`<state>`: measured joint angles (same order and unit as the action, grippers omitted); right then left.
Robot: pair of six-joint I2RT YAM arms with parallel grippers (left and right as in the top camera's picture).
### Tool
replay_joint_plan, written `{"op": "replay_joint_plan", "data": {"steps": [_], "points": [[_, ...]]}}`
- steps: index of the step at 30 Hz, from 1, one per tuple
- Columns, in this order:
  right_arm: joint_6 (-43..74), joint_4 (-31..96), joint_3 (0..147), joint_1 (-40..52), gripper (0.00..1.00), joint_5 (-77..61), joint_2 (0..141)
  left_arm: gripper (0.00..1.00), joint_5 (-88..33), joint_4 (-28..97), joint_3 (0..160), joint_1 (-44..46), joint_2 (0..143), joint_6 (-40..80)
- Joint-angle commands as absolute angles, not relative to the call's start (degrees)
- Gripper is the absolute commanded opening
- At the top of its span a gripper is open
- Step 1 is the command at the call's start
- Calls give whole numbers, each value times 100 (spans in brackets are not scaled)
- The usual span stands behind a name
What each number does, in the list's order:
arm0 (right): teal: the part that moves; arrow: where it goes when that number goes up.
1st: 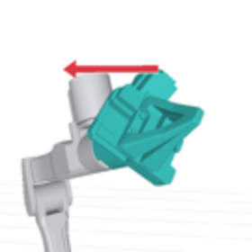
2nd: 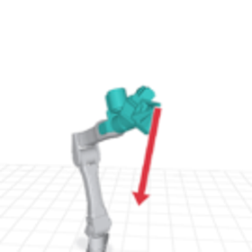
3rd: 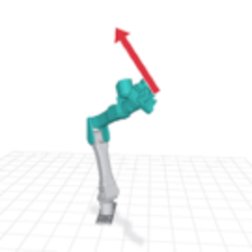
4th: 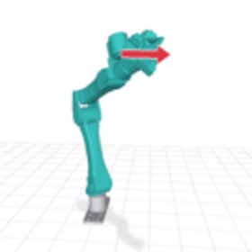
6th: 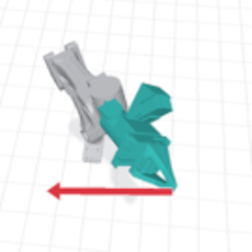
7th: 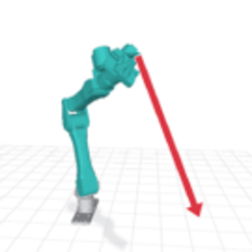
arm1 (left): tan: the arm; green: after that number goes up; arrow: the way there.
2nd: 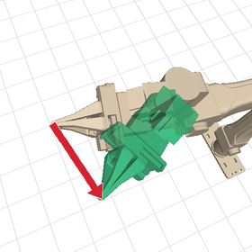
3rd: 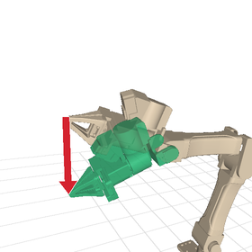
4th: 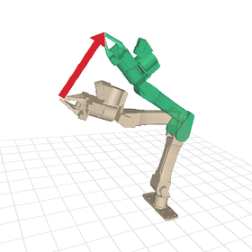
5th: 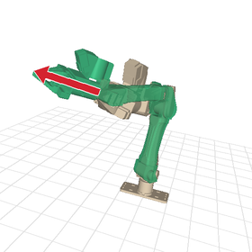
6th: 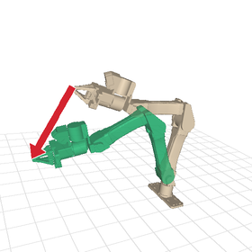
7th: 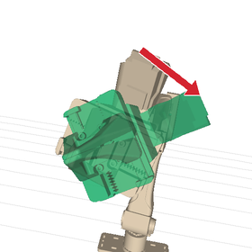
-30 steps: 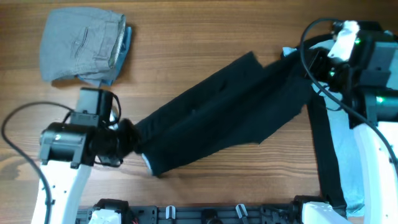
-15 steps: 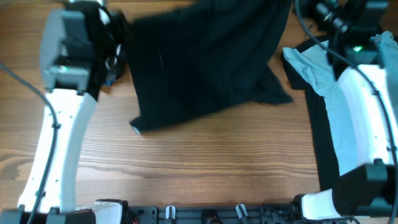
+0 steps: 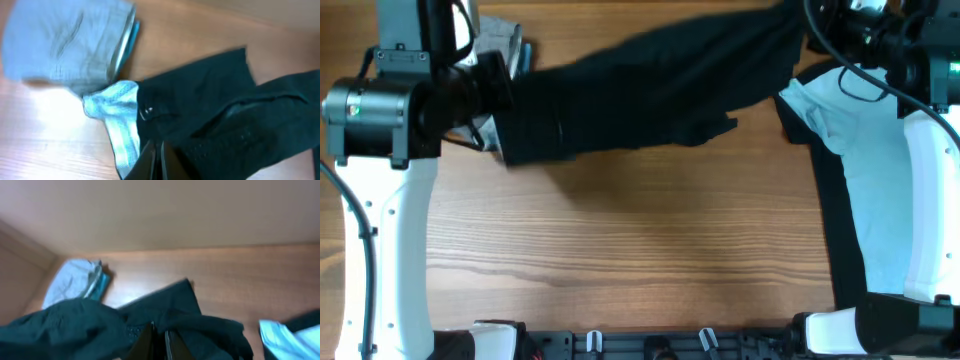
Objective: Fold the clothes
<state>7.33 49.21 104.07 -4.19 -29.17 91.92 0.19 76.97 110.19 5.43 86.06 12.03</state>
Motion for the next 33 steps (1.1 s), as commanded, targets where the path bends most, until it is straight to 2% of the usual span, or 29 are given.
{"op": "replay_joint_plan", "data": {"steps": [1,6,14,17,21,23,25,27,28,29,31,33], "points": [[440,5487,10440,-443,4,-2241,9225,4,-97,8473,11065,502,8442,1227],[631,6110,10440,-443,4,-932,9214,4,-532,9638,11045,676,8444,1557],[812,6842,10422,-443,8,231,9242,5,-419,9570,9266,1540,8433,2838],[786,6674,10335,-440,9,200,9251,4,-401,9474,8291,1603,8433,3267],[414,5900,10173,-436,9,-1004,9343,5,-408,8993,7481,1603,8433,3409],[469,5804,10169,-436,9,-1170,9500,4,-714,8545,7341,1621,8433,3433],[464,5824,10169,-436,8,-1170,9638,11,-1343,7898,7306,1815,8433,3260],[462,5876,10169,-436,8,-1168,9719,42,-1603,7098,7306,2285,8444,3153],[467,5900,10169,-436,7,-1168,9736,63,-1479,6619,7306,2707,8495,3131],[464,5898,10169,-436,7,-1168,9741,70,-1334,6447,7306,2912,8549,3131],[469,5898,10169,-436,7,-1170,9741,73,-668,6145,7306,3240,8868,3127],[467,5898,10169,-436,7,-1170,9741,70,-377,5813,7306,3249,9518,2733]]}}
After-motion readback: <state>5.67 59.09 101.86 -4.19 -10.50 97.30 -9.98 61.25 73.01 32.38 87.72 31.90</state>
